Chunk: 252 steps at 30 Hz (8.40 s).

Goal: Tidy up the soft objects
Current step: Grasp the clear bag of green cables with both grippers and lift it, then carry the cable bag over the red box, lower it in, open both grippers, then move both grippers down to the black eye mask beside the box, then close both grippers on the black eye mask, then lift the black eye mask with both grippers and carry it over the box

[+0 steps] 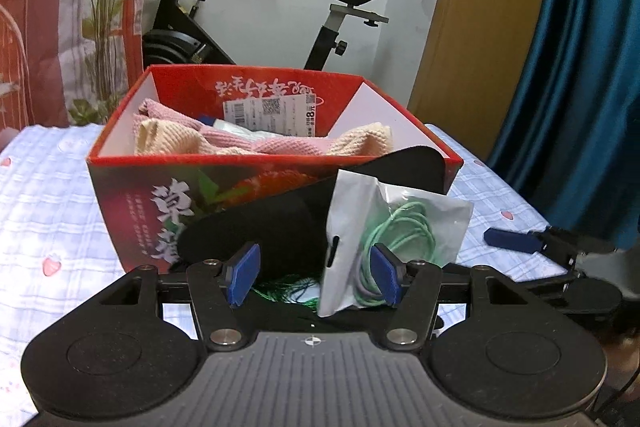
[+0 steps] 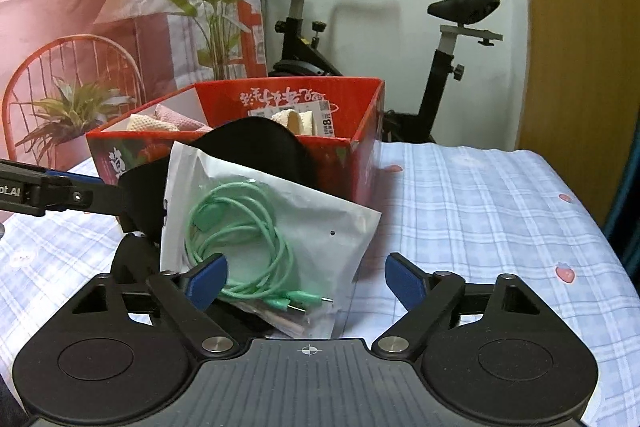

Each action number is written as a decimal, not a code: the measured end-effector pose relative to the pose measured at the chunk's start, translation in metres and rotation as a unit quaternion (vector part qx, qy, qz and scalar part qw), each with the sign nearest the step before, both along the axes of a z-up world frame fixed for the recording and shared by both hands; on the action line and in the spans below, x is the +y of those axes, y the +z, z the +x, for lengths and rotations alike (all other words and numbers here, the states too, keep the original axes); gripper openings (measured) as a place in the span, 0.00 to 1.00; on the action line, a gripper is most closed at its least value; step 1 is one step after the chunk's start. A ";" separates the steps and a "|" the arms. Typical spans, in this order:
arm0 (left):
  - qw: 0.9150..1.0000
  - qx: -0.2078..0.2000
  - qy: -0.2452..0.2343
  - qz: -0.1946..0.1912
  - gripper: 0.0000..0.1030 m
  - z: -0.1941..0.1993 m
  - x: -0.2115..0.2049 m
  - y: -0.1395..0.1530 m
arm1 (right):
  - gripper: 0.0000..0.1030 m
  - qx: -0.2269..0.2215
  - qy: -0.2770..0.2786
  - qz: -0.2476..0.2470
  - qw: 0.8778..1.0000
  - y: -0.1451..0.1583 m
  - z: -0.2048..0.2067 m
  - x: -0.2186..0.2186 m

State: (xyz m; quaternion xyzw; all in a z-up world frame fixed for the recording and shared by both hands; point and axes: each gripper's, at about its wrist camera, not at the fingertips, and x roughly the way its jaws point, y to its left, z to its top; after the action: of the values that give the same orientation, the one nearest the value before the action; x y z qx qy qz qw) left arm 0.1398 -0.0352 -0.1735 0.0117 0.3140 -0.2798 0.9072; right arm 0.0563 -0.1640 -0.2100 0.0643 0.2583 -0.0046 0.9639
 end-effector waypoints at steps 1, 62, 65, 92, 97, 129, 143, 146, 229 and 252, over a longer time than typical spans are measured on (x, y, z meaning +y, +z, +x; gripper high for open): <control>1.000 0.003 0.000 -0.004 0.61 0.000 -0.001 -0.001 | 0.77 -0.004 0.004 0.006 1.000 -0.002 -0.002 0.000; 0.996 0.009 -0.042 -0.082 0.31 0.008 -0.019 0.022 | 0.45 -0.052 0.022 0.074 0.996 0.035 0.005 -0.004; 0.995 -0.002 -0.040 -0.088 0.31 0.008 -0.012 0.033 | 0.44 -0.059 0.025 0.068 0.996 0.047 0.006 0.001; 0.996 0.000 0.012 -0.087 0.31 0.104 0.018 0.078 | 0.44 -0.063 0.065 0.042 0.995 0.139 0.132 0.030; 0.997 0.043 0.021 -0.065 0.31 0.120 0.016 0.053 | 0.44 -0.008 0.054 0.064 0.996 0.104 0.153 0.032; 0.999 -0.039 0.028 -0.025 0.55 0.074 0.035 0.073 | 0.56 -0.008 -0.022 0.006 1.000 0.081 0.114 0.012; 0.997 -0.057 0.043 -0.017 0.56 0.023 0.057 0.057 | 0.56 -0.045 -0.012 -0.014 0.999 0.079 0.059 0.022; 0.997 -0.063 0.047 -0.013 0.56 0.012 0.061 0.050 | 0.56 -0.054 -0.012 -0.012 0.998 0.075 0.047 0.027; 0.991 0.055 0.110 -0.056 0.16 -0.009 0.084 -0.068 | 0.53 0.029 -0.025 0.080 0.996 -0.048 -0.008 0.034; 0.995 0.024 0.080 -0.060 0.16 -0.021 0.083 -0.059 | 0.13 -0.039 -0.017 0.077 0.996 -0.015 -0.028 0.043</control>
State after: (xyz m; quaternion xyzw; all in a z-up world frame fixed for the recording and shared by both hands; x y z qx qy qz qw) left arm 0.1188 0.0474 -0.2328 -0.0745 0.3185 -0.2246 0.9179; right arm 0.0283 -0.1212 -0.2254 0.1433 0.2192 0.0012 0.9651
